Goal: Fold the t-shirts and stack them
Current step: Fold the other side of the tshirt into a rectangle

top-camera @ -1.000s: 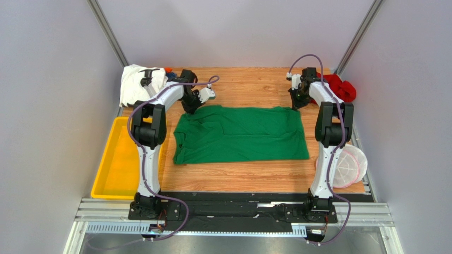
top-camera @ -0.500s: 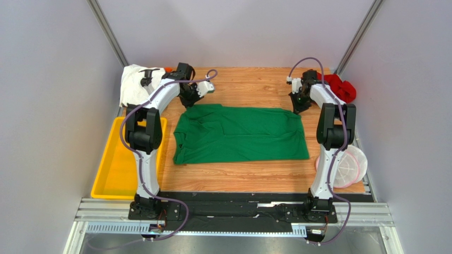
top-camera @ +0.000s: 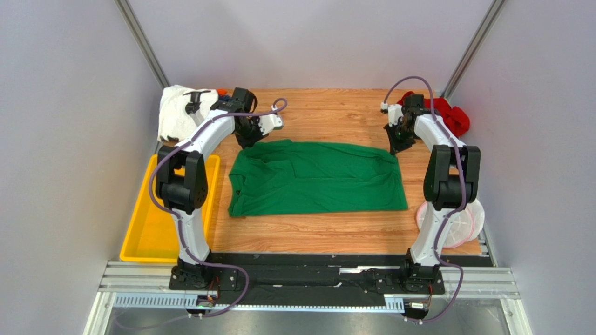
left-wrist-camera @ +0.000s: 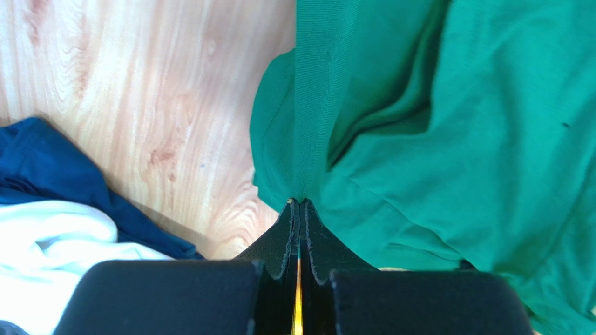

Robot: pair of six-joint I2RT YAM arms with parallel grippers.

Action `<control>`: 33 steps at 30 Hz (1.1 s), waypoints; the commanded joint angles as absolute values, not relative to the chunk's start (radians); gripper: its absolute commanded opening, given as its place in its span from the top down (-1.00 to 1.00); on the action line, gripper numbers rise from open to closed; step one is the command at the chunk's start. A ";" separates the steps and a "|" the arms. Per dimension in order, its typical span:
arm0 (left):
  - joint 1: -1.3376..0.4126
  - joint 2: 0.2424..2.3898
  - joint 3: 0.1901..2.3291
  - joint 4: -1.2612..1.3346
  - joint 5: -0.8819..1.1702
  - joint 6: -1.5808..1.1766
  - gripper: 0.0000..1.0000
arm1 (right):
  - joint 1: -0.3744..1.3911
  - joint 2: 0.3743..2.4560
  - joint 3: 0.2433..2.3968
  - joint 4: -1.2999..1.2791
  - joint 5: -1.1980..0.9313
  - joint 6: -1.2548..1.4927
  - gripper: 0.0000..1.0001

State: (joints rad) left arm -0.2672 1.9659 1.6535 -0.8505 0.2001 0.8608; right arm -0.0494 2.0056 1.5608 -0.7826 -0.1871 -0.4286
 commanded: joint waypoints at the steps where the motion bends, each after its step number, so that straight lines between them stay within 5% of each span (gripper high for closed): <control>1: -0.279 1.858 1.618 -0.854 0.193 0.868 1.00 | -0.057 1.913 1.529 -0.788 -0.202 -0.460 1.00; 33: -0.353 1.620 1.227 -0.815 0.138 0.856 1.00 | -0.057 1.766 1.322 -0.773 -0.132 -0.545 1.00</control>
State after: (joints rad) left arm -0.3393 1.6577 1.2484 -0.8249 0.1463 0.8616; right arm -0.0498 1.7767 1.3323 -0.8036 -0.1528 -0.5247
